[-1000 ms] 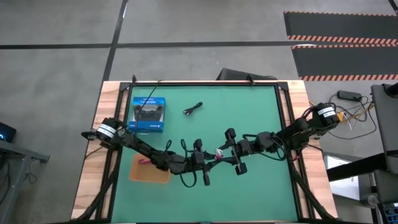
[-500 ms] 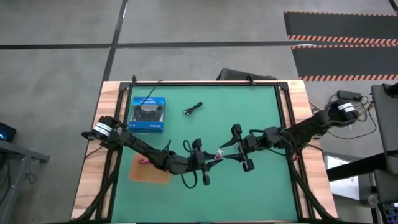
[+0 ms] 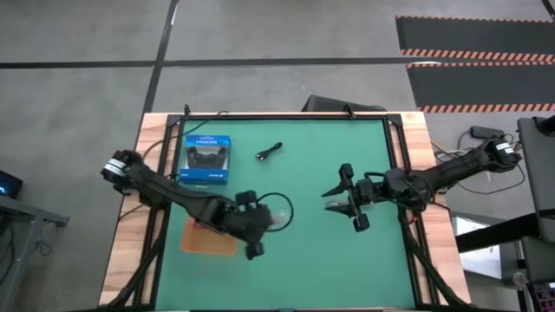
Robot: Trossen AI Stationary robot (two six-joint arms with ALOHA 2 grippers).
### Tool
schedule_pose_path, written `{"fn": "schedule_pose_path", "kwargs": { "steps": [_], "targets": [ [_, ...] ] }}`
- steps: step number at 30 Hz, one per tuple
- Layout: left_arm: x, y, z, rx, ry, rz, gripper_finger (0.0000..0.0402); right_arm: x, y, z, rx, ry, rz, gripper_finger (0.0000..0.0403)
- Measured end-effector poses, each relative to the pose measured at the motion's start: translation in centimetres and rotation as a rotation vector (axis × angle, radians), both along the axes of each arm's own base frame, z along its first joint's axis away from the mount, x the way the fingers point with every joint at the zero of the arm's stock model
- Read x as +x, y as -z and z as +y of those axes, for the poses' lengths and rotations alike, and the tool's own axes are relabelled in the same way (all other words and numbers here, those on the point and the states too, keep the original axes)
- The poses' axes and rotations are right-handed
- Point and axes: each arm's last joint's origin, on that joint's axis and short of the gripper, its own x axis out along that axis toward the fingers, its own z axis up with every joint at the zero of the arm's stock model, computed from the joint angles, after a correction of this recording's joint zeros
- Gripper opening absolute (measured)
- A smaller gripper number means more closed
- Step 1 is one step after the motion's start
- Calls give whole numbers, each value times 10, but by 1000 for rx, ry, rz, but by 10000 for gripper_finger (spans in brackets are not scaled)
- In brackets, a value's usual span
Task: Pick and place USB-C Cables
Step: Put the white charger cable into the orange bin
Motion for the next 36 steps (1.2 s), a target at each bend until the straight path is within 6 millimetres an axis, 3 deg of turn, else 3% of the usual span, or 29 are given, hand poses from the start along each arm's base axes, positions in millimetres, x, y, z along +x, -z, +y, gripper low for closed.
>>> {"fn": "schedule_pose_path", "kwargs": {
  "steps": [5, 13, 23, 36],
  "targets": [
    [-27, -15, 8, -54, 61, 188, 34, -3, -2, -1, 4, -1, -13, 158],
    [-54, -12, 15, -86, 97, 434, 40, -1, 3, 0, -1, -1, 8, 157],
    [-75, 21, 21, -119, 103, 695, 35, -1, 2, 0, -1, -1, 6, 153],
    [-87, 52, 21, -104, 147, 798, 37, -1, 3, 0, 5, -1, 9, 150]
  ]
}}
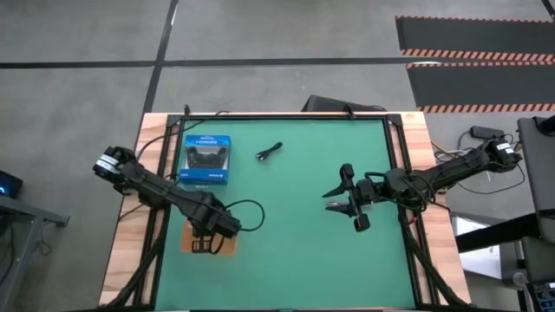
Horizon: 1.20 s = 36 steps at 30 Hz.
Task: Pick and place USB-C Cables
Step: Put the white charger cable into the orange bin
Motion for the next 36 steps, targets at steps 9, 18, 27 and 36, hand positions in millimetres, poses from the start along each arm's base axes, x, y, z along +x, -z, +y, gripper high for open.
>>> {"fn": "schedule_pose_path", "kwargs": {
  "steps": [9, 18, 27, 36],
  "targets": [
    [-1, 2, -7, 31, 43, -16, 37, 0, 1, 0, 0, 0, 6, 147],
    [-4, 3, -15, 90, 36, -64, 37, 0, 1, 0, 0, 0, 8, 146],
    [-11, 6, -25, 174, 29, -104, 37, 0, 2, 0, 3, 0, 9, 144],
    [-19, 16, -36, 209, 34, -147, 37, 0, 2, 0, 8, 0, 10, 148]
  ]
}}
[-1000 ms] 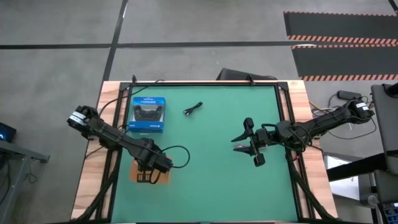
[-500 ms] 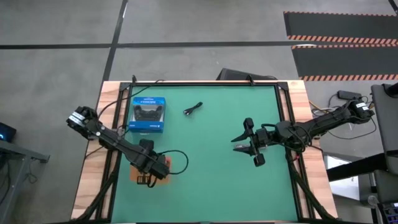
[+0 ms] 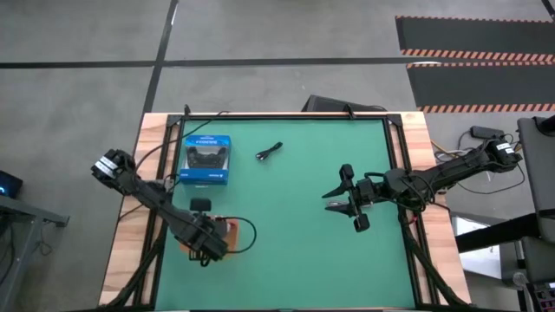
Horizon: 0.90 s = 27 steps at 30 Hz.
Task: Pick and place USB-C Cables
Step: Put the white charger cable into the orange bin
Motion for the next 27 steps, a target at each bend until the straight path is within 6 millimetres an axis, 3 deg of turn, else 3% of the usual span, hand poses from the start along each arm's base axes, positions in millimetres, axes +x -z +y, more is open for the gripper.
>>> {"fn": "schedule_pose_path", "kwargs": {
  "steps": [18, 27],
  "targets": [
    [-1, 21, 0, -12, -36, -60, 37, 0, 0, 0, 2, 0, 1, 145],
    [0, 23, -2, -26, -36, -79, 37, 0, 0, 0, 2, 0, 1, 143]
  ]
}}
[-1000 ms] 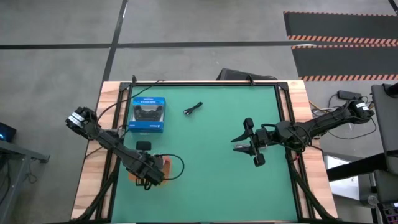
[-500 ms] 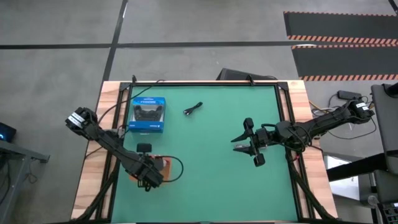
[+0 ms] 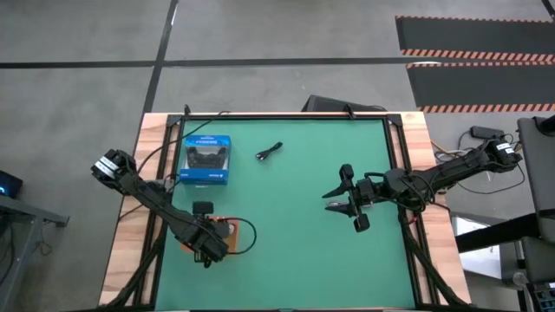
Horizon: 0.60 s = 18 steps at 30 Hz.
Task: Pick and place USB-C Cables
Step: Put the white charger cable into the orange bin
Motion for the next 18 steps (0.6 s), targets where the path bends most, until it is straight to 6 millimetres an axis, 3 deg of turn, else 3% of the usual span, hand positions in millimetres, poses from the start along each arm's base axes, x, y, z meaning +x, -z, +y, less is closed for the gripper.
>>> {"fn": "schedule_pose_path", "kwargs": {
  "steps": [18],
  "targets": [
    [-1, 4, 0, -13, 0, 8, 37, 0, 1, 0, -1, 0, 2, 146]
  ]
}}
